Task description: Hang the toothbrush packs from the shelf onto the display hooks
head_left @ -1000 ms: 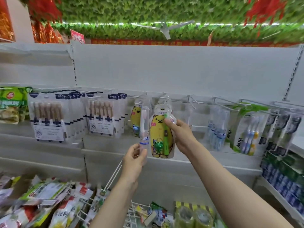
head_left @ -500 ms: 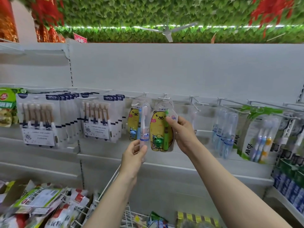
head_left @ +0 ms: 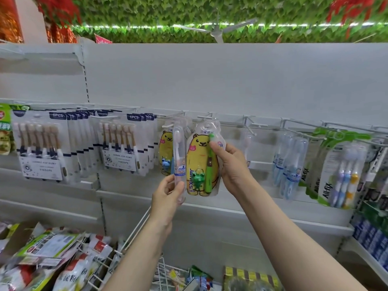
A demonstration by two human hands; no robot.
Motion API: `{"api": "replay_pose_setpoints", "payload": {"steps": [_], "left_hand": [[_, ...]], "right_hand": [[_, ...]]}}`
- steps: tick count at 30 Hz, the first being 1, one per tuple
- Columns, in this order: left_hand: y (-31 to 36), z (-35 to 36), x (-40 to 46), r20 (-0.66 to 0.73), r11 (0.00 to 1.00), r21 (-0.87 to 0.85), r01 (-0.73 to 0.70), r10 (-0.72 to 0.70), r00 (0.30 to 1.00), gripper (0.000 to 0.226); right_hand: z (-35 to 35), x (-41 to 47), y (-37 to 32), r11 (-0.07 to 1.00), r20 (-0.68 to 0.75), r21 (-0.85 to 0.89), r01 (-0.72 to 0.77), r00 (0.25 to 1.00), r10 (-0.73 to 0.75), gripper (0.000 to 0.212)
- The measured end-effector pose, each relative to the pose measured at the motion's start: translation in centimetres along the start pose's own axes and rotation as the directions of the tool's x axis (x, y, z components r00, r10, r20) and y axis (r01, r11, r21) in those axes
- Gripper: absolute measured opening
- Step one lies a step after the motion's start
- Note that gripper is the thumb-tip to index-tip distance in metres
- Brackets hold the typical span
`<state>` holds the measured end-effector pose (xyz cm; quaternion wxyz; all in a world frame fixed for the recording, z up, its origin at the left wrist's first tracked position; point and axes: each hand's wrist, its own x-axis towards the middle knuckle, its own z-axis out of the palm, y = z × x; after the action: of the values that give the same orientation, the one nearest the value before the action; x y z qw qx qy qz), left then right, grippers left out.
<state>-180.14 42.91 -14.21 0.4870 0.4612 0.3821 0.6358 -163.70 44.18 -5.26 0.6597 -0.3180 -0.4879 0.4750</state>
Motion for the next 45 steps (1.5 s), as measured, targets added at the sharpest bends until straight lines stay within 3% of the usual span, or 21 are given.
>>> {"api": "replay_pose_setpoints", "payload": {"steps": [8, 13, 22, 25, 28, 30, 33, 36, 39, 45], "left_hand": [[0.5, -0.1, 1.0, 0.023, 1.000, 0.027, 0.008, -0.009, 1.000, 0.023], [0.4, -0.5, 1.2, 0.031, 0.999, 0.038, 0.015, -0.017, 0.999, 0.028], [0.7, -0.7, 1.5, 0.053, 1.000, 0.007, 0.009, -0.010, 0.999, 0.021], [0.8, -0.7, 1.2, 0.051, 1.000, 0.004, 0.010, -0.011, 0.999, 0.022], [1.0, -0.7, 0.9, 0.039, 1.000, -0.001, 0.014, -0.014, 0.999, 0.024], [1.2, -0.7, 0.8, 0.031, 1.000, -0.001, 0.012, -0.012, 0.999, 0.024], [1.4, -1.0, 0.4, 0.031, 1.000, 0.006, 0.003, -0.003, 1.000, 0.023], [1.5, -1.8, 0.1, 0.057, 1.000, 0.003, -0.012, 0.011, 0.998, 0.021], [1.5, -3.0, 0.1, 0.087, 1.000, 0.009, 0.004, -0.004, 0.996, 0.021], [1.9, -5.3, 0.8, 0.180, 0.999, -0.018, 0.041, -0.037, 0.983, 0.016]], "right_hand": [[-0.1, 2.0, -0.3, 0.992, -0.124, -0.096, -0.086, 0.989, 0.074, 0.025], [0.0, 3.1, -0.2, 0.982, -0.168, -0.138, -0.130, 0.980, 0.106, 0.010], [-0.2, 3.2, 0.3, 0.971, -0.210, -0.167, -0.169, 0.969, 0.133, 0.016], [-0.1, 2.9, 0.6, 0.970, -0.316, -0.227, -0.090, 0.949, 0.014, 0.044], [0.7, 2.0, 0.7, 0.925, -0.428, -0.377, 0.051, 0.876, -0.223, 0.044], [1.6, 1.3, 0.5, 0.907, -0.367, -0.411, 0.090, 0.895, -0.255, 0.032], [3.3, 0.4, 0.2, 0.907, -0.106, -0.412, 0.081, 0.985, -0.136, 0.023], [5.1, 0.0, 0.5, 0.908, 0.038, -0.414, 0.072, 0.997, -0.061, 0.023], [6.3, -0.1, 0.9, 0.907, 0.063, -0.413, 0.078, 0.996, -0.057, 0.027], [8.4, -0.3, 1.7, 0.916, 0.046, -0.392, 0.082, 0.996, -0.070, 0.012]]}}
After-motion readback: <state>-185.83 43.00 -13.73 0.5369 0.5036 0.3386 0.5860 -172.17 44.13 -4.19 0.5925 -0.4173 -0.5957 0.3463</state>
